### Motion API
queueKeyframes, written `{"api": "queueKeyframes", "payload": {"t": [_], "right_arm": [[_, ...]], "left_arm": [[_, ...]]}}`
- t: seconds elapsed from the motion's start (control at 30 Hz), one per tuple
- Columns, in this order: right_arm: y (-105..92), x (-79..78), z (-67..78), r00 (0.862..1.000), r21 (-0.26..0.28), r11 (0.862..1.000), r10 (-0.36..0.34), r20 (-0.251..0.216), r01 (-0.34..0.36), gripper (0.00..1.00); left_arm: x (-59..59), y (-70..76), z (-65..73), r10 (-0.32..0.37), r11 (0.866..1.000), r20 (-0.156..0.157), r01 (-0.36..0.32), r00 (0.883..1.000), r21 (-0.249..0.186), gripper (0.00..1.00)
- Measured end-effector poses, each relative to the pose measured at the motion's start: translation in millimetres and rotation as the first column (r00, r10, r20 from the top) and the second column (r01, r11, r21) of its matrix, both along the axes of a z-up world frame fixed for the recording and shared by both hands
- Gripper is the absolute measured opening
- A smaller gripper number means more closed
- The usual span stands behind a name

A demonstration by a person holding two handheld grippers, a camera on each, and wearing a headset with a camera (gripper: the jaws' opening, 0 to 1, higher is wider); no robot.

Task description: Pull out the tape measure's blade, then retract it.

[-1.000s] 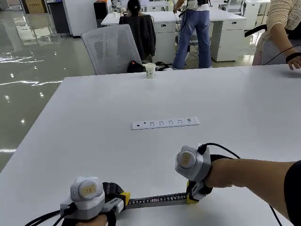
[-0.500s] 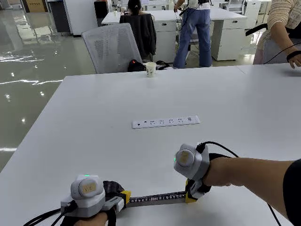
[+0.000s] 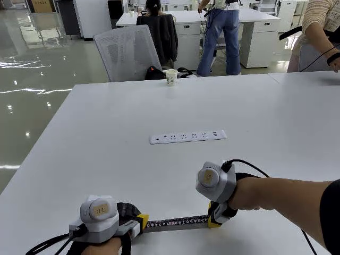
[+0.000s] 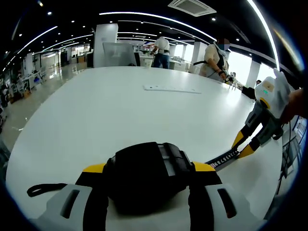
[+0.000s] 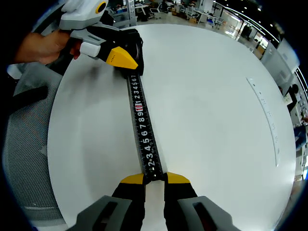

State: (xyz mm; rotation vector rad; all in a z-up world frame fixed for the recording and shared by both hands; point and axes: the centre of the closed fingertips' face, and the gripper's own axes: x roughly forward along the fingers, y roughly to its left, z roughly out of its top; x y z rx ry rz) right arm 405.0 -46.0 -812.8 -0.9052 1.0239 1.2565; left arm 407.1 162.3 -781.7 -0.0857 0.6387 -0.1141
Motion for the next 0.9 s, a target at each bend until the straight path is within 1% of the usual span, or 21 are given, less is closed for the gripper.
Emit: {"api": "queueKeyframes", "payload": {"t": [0.27,0.33,0.43,0.47,0.53,0.6,0.63,0.8,0.9], "right_arm": [[3.0,0.1,0.6,1.000,0.007,1.000,-0.002,0.003,0.002,0.11],[4.5,-1.4,1.1,0.999,0.015,0.999,0.033,0.010,-0.033,0.11],[6.1,-0.7,1.6,1.000,0.029,1.000,0.010,-0.002,-0.010,0.11],[7.2,-0.6,1.7,1.000,0.032,0.999,-0.022,-0.013,0.023,0.11],[9.4,0.1,1.8,1.000,0.034,0.999,-0.018,-0.015,0.019,0.11],[11.3,-2.0,1.7,1.000,0.025,1.000,0.011,-0.003,-0.011,0.11],[11.7,-2.3,1.6,1.000,0.020,1.000,0.013,-0.003,-0.012,0.11],[11.9,-1.3,1.8,1.000,0.022,1.000,0.009,-0.007,-0.009,0.11],[12.8,-1.0,1.7,1.000,0.027,1.000,-0.010,-0.011,0.010,0.11]], "left_arm": [[0.7,0.3,-0.5,0.000,1.000,-0.005,0.000,1.000,-0.003,0.63],[0.8,0.4,-0.9,0.000,1.000,-0.007,0.000,1.000,-0.004,0.63],[0.7,0.2,-0.9,0.000,1.000,-0.010,0.000,1.000,-0.004,0.63],[0.7,0.2,-1.0,0.000,1.000,-0.010,0.000,1.000,-0.005,0.63],[0.6,0.1,-1.0,-0.001,1.000,-0.012,0.001,1.000,-0.006,0.63],[0.4,0.1,-0.5,-0.001,1.000,-0.013,0.001,1.000,-0.006,0.63],[0.3,0.1,-0.7,-0.001,1.000,-0.013,0.001,1.000,-0.006,0.63],[0.0,0.1,-0.6,-0.003,1.000,-0.014,0.002,1.000,-0.006,0.63],[0.1,0.0,-0.8,-0.003,1.000,-0.013,0.003,1.000,-0.006,0.63]]}}
